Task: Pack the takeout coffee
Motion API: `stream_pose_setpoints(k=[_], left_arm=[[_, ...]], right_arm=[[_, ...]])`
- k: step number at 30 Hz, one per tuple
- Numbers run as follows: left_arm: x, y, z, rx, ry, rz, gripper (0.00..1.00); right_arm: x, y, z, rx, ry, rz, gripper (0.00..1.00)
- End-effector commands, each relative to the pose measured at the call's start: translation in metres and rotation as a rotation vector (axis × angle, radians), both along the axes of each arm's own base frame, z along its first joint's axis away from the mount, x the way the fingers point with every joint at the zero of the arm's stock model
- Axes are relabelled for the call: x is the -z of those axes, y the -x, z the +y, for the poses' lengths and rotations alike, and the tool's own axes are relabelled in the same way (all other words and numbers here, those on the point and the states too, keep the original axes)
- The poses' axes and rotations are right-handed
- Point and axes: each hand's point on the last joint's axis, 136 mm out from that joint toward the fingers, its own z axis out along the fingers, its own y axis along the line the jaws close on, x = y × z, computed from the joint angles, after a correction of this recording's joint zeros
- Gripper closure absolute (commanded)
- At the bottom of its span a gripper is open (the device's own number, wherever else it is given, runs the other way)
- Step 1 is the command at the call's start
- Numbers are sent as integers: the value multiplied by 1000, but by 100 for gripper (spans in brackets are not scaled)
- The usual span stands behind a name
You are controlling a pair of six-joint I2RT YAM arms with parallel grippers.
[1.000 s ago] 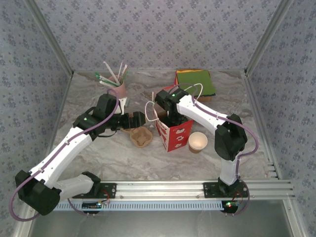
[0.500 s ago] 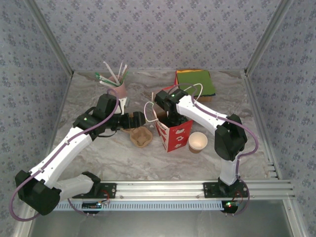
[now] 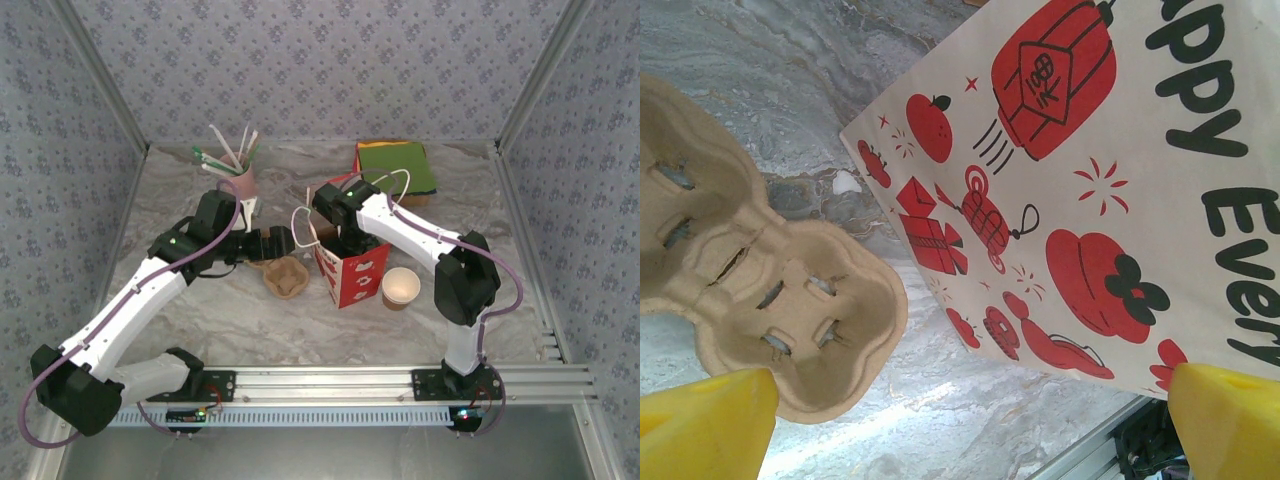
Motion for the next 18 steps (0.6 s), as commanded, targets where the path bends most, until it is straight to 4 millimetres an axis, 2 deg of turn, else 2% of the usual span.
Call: stream_pose_setpoints(k=[1,18], left_arm=[[-13,1,-1,12,16,-42,0],[-11,1,-1,10,16,-37,0]], right_arm=[[1,8,-6,15,37,16,17],[-1,9,-7,18,35,19,16]])
